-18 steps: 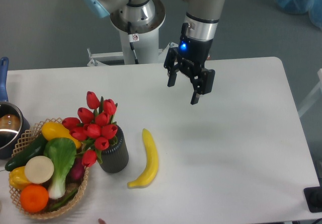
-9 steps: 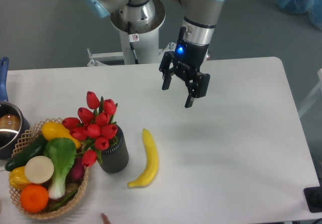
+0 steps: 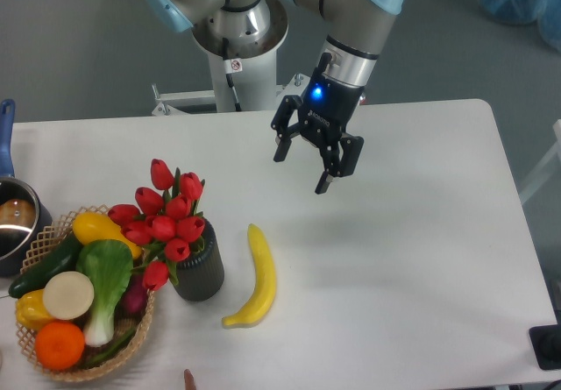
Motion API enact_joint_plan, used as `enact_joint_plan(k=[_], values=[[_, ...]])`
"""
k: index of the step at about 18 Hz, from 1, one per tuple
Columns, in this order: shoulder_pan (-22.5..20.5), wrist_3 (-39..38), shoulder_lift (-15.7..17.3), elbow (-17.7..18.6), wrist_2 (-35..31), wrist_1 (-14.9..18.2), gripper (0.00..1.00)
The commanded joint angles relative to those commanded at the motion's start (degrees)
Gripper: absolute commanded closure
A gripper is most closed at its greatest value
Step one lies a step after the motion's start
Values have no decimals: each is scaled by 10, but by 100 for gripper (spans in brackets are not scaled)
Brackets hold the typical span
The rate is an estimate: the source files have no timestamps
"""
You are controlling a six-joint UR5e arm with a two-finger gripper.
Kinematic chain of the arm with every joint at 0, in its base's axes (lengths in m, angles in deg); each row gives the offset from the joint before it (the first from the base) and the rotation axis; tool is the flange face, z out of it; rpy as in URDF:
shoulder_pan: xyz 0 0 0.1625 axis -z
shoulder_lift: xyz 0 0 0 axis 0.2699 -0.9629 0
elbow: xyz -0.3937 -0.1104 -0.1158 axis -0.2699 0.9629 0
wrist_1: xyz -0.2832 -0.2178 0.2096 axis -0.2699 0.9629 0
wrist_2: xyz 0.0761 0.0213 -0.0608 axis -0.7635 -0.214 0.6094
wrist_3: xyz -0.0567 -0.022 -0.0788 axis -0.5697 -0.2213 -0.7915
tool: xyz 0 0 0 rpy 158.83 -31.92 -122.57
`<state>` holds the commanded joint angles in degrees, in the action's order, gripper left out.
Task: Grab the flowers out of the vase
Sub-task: 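Move the open gripper toward the red tulips in the black vase, then lower the open gripper beside the tulip stems above the vase rim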
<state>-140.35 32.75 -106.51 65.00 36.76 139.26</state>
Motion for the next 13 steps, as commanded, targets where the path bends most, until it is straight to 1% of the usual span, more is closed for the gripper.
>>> enact_joint_plan(k=[2,4,7,9,13], values=[[2,0,-2,-1,15,-1,0],[2,0,-13,-5,33,-4,0],[0,-5,-19,-9,60,-3,0],[5,-9,-35,-11,80,-3,0],[19,-36,-47,-12,112,-1,0]])
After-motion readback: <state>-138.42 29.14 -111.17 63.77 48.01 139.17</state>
